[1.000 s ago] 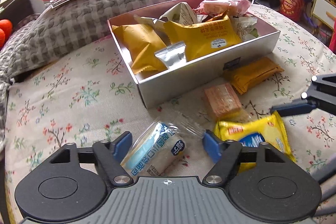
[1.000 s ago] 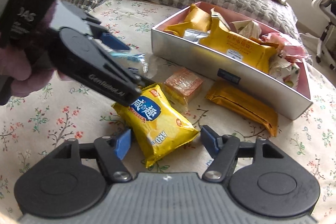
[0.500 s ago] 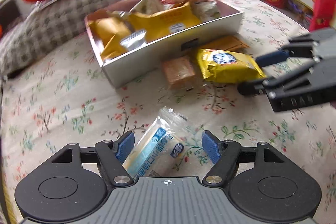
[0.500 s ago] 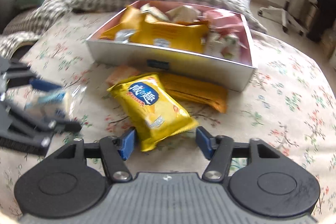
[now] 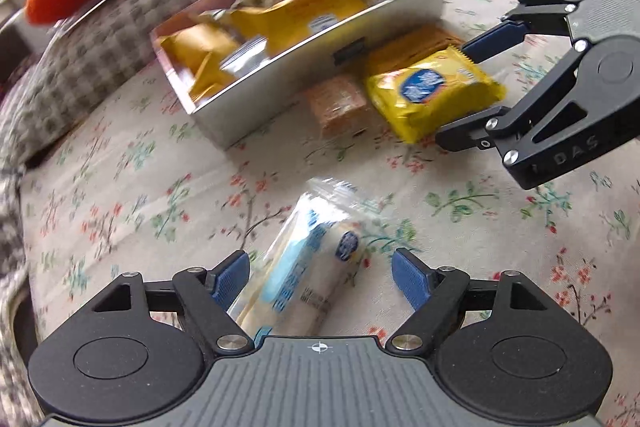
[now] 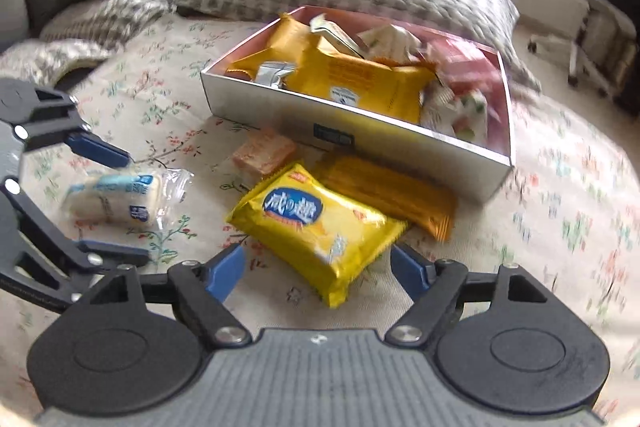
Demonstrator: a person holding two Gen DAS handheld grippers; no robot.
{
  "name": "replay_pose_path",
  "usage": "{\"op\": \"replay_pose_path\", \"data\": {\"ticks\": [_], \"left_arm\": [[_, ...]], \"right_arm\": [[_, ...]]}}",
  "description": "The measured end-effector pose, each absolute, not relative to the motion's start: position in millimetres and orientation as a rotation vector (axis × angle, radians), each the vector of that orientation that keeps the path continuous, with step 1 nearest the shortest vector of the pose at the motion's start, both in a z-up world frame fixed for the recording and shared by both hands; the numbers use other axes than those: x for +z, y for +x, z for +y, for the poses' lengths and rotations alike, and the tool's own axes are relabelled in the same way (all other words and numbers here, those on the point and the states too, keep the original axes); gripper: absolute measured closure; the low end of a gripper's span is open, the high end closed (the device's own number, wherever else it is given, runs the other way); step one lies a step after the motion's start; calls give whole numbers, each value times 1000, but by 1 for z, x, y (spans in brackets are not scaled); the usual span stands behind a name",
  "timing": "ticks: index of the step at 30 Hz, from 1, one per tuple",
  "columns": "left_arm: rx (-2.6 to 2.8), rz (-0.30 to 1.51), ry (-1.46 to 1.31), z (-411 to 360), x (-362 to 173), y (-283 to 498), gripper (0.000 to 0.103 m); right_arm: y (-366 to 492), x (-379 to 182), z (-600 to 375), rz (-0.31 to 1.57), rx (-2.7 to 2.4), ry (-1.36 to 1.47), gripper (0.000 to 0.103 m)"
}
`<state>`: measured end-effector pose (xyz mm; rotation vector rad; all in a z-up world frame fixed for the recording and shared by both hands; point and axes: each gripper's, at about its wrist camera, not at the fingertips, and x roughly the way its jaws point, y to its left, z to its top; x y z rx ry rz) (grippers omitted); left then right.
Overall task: Organize snacks
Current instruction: 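Grasp the white bread roll with the left gripper while the right approaches the yellow cracker pack, then hold the bread roll in the left gripper while the right grasps the yellow cracker pack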
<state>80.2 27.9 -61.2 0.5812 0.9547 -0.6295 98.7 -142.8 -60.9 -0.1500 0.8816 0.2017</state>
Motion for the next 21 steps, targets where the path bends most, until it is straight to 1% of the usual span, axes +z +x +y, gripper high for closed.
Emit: {"op": "replay_pose_path", "data": {"ticks": [3, 5, 6, 7, 8, 9, 10, 11, 12, 13, 15, 16, 17, 21], "left_arm": [[-554, 987, 506, 36, -61, 84, 26], [-512, 1004, 443, 42, -60, 85, 36], [-493, 1013, 408, 46, -60, 86, 39], [-473, 1025, 369, 50, -60, 87, 45], [-455, 1037, 327, 53, -60, 89, 52], [-436, 1046, 287, 57, -60, 90, 55], [-415, 1047, 262, 59, -59, 90, 60], [-398, 1047, 252, 60, -59, 90, 65], [-382, 1048, 246, 61, -58, 90, 67], [-367, 1048, 240, 61, -58, 90, 71], [-349, 1049, 221, 61, -57, 90, 76], [-345, 1049, 212, 62, -57, 89, 81], [-337, 1049, 207, 62, -57, 88, 82], [-316, 1047, 191, 62, -55, 86, 83]], "right_arm": [[110, -64, -134, 885, 207, -216, 26], [115, -67, -129, 896, 214, -238, 27], [115, -69, -128, 904, 210, -247, 29], [117, -70, -127, 911, 211, -251, 30], [117, -71, -127, 914, 214, -248, 35], [118, -72, -126, 923, 222, -238, 44], [117, -72, -126, 927, 229, -224, 46], [116, -71, -126, 925, 233, -219, 52], [114, -70, -125, 924, 234, -225, 57], [112, -70, -123, 922, 236, -234, 60], [110, -69, -121, 923, 242, -245, 72], [108, -68, -121, 923, 242, -246, 75], [107, -67, -120, 925, 241, -244, 79], [105, -65, -121, 935, 238, -210, 85]]}}
